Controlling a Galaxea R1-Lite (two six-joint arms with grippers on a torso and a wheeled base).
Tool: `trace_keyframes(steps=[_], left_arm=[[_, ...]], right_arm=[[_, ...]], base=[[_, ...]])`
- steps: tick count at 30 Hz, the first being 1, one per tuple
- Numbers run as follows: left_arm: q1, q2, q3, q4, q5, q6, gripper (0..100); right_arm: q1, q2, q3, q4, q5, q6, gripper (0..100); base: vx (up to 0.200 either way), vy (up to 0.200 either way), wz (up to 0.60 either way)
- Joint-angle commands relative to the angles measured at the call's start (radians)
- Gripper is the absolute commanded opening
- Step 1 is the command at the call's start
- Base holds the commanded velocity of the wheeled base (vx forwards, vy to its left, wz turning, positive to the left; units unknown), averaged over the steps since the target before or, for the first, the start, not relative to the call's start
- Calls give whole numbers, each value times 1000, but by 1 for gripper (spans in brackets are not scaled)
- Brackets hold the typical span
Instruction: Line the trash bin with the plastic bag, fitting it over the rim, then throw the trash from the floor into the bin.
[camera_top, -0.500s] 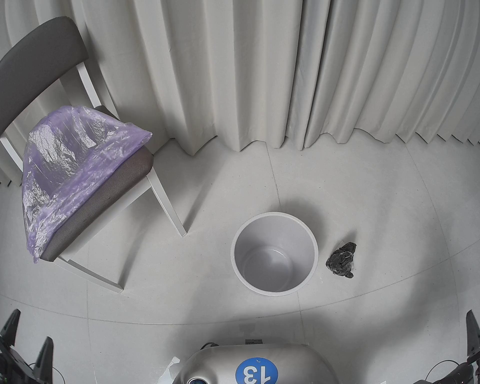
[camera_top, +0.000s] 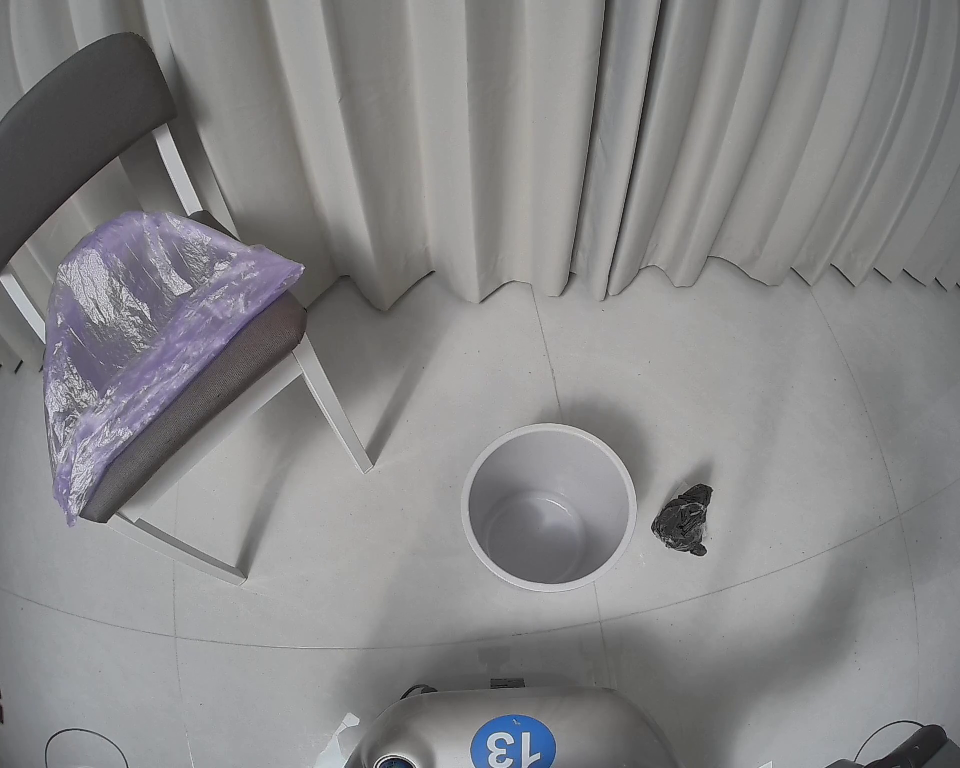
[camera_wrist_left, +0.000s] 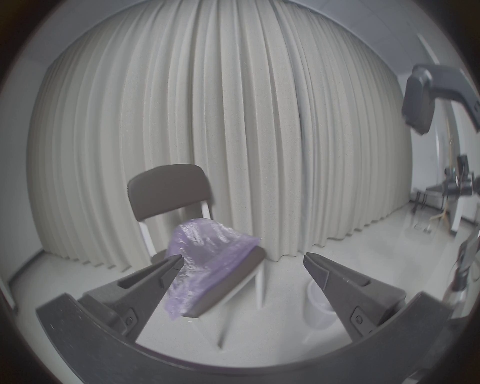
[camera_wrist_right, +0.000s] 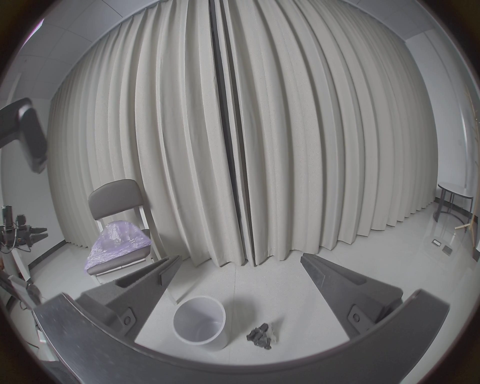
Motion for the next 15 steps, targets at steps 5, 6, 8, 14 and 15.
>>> trace_keyframes(steps=[5, 6, 8, 14, 15], left_arm=[[76, 428, -160, 44, 251, 336, 100], [96, 456, -163, 38, 248, 357, 100], [143, 513, -176, 32, 247, 399, 100], [231, 645, -254, 7, 244, 555, 100], [231, 645, -254, 7, 244, 555, 100]], right_arm=[[51, 534, -86, -321, 7, 23, 100], [51, 534, -86, -318, 10, 26, 100], [51, 534, -82, -320, 12, 36, 100], [76, 537, -69, -312, 16, 41, 100], [76, 537, -69, -312, 16, 41, 100]], base=[[0, 0, 0], [0, 0, 0], [0, 0, 0], [0, 0, 0], [0, 0, 0]])
